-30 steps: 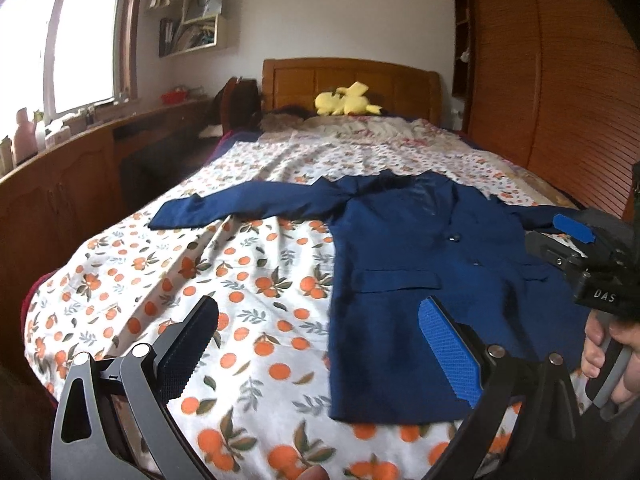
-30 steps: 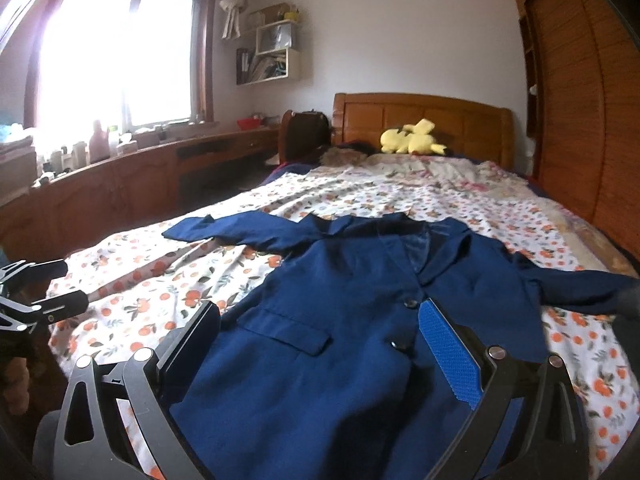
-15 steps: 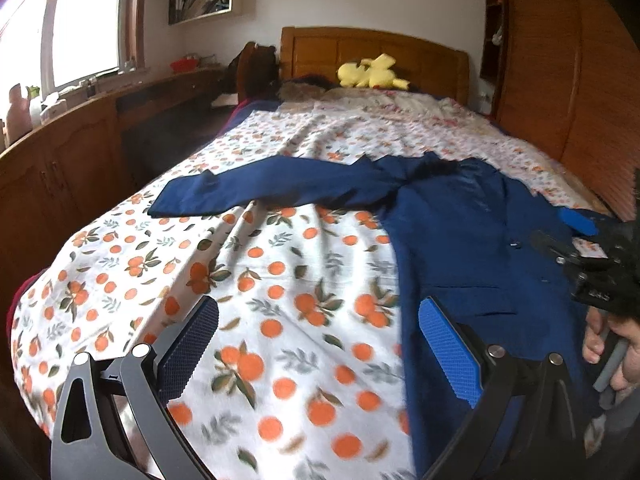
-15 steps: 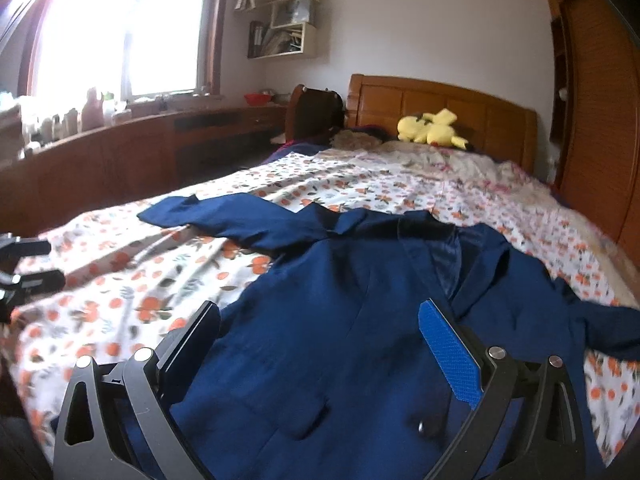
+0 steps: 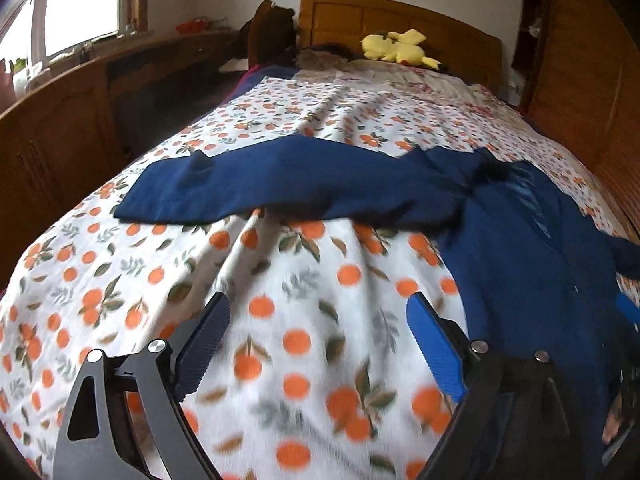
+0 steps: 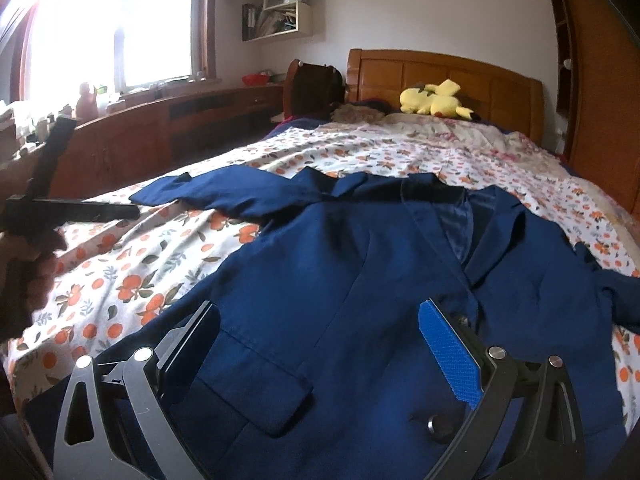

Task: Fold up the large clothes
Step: 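Move the left tool to the jacket sleeve and close on its cuff, then fold the gripped sleeve across the jacket front with the left tool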

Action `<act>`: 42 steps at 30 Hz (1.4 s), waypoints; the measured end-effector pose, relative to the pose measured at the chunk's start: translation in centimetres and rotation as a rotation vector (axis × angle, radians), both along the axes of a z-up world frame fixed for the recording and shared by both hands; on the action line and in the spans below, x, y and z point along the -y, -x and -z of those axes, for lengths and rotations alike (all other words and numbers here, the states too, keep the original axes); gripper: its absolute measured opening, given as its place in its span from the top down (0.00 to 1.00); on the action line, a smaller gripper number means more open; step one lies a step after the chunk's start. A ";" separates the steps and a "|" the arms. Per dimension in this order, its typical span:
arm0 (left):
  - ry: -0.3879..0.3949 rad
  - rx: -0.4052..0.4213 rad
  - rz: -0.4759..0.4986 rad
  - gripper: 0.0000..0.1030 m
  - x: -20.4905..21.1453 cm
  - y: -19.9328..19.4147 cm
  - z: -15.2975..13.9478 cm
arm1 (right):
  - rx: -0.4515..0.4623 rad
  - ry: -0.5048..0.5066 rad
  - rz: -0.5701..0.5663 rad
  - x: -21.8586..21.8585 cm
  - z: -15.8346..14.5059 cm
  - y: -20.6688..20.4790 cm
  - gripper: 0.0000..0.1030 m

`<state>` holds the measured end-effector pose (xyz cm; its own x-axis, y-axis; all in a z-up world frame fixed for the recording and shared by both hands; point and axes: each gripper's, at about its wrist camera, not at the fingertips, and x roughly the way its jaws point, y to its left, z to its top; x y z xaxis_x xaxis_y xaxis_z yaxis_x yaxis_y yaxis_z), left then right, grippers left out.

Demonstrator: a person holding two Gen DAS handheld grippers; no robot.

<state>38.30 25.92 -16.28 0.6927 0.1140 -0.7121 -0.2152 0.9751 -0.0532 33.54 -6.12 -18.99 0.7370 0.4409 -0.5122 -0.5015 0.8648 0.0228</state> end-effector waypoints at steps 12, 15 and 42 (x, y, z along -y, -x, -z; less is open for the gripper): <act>0.097 -0.071 -0.092 0.18 -4.3 -10.3 4.0 | -0.029 -0.047 -0.002 0.8 0.4 -0.5 0.07; 0.158 -0.084 -0.113 0.23 -5.4 -11.9 4.5 | -0.030 -0.054 -0.002 1.0 0.4 -0.5 0.07; -0.104 0.064 0.043 0.99 10.7 -13.8 -8.3 | 0.010 -0.024 0.144 8.3 -1.7 1.5 0.07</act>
